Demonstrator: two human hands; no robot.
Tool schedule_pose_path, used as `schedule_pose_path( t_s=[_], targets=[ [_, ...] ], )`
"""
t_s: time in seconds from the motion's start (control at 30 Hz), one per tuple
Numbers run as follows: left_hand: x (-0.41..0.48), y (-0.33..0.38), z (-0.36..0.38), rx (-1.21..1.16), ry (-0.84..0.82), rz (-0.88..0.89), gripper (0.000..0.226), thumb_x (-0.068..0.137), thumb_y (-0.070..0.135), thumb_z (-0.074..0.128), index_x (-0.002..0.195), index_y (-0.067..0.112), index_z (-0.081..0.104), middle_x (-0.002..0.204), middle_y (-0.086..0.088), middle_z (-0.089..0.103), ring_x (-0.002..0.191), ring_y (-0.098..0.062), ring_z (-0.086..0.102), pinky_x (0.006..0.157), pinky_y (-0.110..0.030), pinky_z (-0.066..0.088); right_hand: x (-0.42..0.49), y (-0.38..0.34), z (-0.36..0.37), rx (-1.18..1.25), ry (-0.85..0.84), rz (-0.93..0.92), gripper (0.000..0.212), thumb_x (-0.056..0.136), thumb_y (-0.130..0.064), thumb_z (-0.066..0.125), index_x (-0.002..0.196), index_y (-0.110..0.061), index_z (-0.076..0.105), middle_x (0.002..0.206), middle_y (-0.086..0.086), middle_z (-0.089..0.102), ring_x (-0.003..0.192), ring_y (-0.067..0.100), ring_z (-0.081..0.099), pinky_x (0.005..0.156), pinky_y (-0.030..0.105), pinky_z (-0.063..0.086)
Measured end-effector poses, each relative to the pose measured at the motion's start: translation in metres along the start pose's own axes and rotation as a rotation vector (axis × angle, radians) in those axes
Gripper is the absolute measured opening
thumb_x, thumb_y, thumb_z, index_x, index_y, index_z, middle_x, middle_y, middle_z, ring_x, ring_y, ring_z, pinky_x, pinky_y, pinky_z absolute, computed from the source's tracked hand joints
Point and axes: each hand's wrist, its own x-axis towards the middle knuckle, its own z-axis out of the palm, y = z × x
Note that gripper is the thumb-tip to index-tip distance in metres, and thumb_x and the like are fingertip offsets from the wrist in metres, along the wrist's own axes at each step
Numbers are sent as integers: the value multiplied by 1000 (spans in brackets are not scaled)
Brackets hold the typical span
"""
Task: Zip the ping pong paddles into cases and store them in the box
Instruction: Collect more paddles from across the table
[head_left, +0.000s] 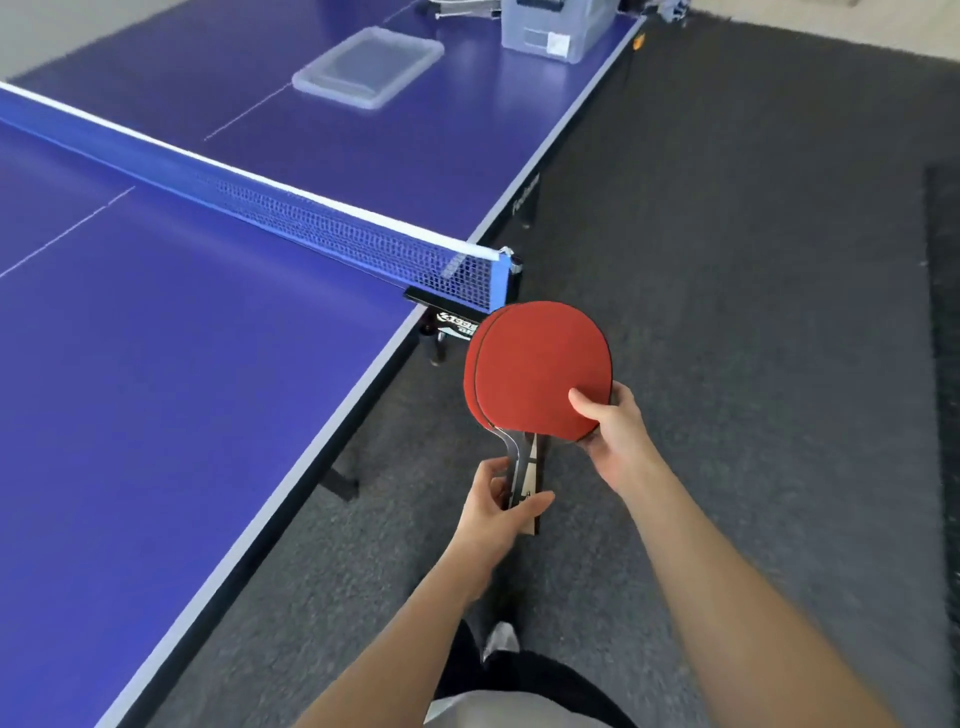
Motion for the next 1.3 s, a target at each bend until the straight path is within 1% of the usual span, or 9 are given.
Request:
schedule_pose_path(
  t_s=[0.23, 0.37, 0.53, 0.67, 0.83, 0.97, 1.13, 1.2, 1.3],
  targets=[
    [47, 11, 60, 92, -155, -50, 53, 76, 28, 80, 118, 29, 49, 112, -3, 65, 104, -18, 64, 82, -26, 54, 27, -30, -68, 128, 143, -19, 57, 86, -2, 66, 135, -11, 39, 127, 6, 57, 105, 23, 62, 83, 39, 54],
    [90, 25, 88, 108, -194, -76, 53, 79, 25, 78, 123, 25, 47, 111, -2, 64, 99, -12, 63, 70, -16, 50, 65, -53, -87, 160, 189, -25, 56, 86, -2, 66, 135, -11, 39, 126, 5, 56, 105, 21, 61, 90, 41, 53],
    [163, 51, 111, 88, -221, -98, 52, 79, 25, 79, 120, 28, 48, 112, -1, 64, 105, -16, 62, 92, -32, 52, 131, -93, -89, 176, 242, -20, 58, 85, -1, 67, 134, -11, 39, 122, 3, 57, 108, 23, 61, 96, 48, 51],
    [214, 77, 123, 69, -211, -95, 55, 76, 30, 80, 121, 28, 48, 113, 0, 64, 106, -16, 62, 95, -39, 52, 182, -127, -79, 147, 236, -20, 57, 84, -2, 68, 134, -11, 40, 127, 5, 57, 109, 23, 61, 94, 46, 52],
    [261, 108, 133, 41, -129, -101, 54, 78, 29, 78, 121, 29, 46, 111, 1, 63, 102, -14, 63, 93, -37, 53, 240, -164, -60, 81, 180, 0, 57, 85, -3, 67, 134, -12, 40, 122, 2, 58, 106, 22, 62, 84, 38, 55],
    [297, 133, 136, -18, -32, -94, 56, 80, 27, 77, 127, 25, 45, 113, 4, 62, 102, -8, 61, 89, -26, 52, 292, -189, -37, 2, 99, 21, 58, 84, -5, 69, 134, -12, 41, 129, 6, 57, 110, 26, 61, 74, 34, 54],
    [353, 157, 146, -77, 140, -99, 63, 78, 32, 79, 130, 26, 43, 120, 1, 61, 104, -12, 62, 93, -35, 53, 363, -221, -4, -116, -45, 59, 55, 83, -5, 69, 131, -12, 43, 126, 7, 58, 109, 28, 61, 82, 41, 55],
    [375, 172, 154, -118, 215, -99, 60, 78, 31, 78, 128, 26, 44, 118, 0, 61, 101, -11, 62, 86, -29, 55, 390, -240, 10, -190, -121, 74, 54, 84, -7, 69, 132, -13, 43, 124, 5, 58, 107, 25, 61, 85, 40, 55],
    [401, 198, 168, -185, 301, -83, 54, 79, 30, 77, 124, 26, 47, 113, -1, 63, 98, -12, 63, 74, -21, 52, 424, -270, 30, -290, -223, 104, 53, 85, -11, 69, 130, -16, 43, 120, 2, 58, 104, 23, 61, 82, 38, 56]
  ],
)
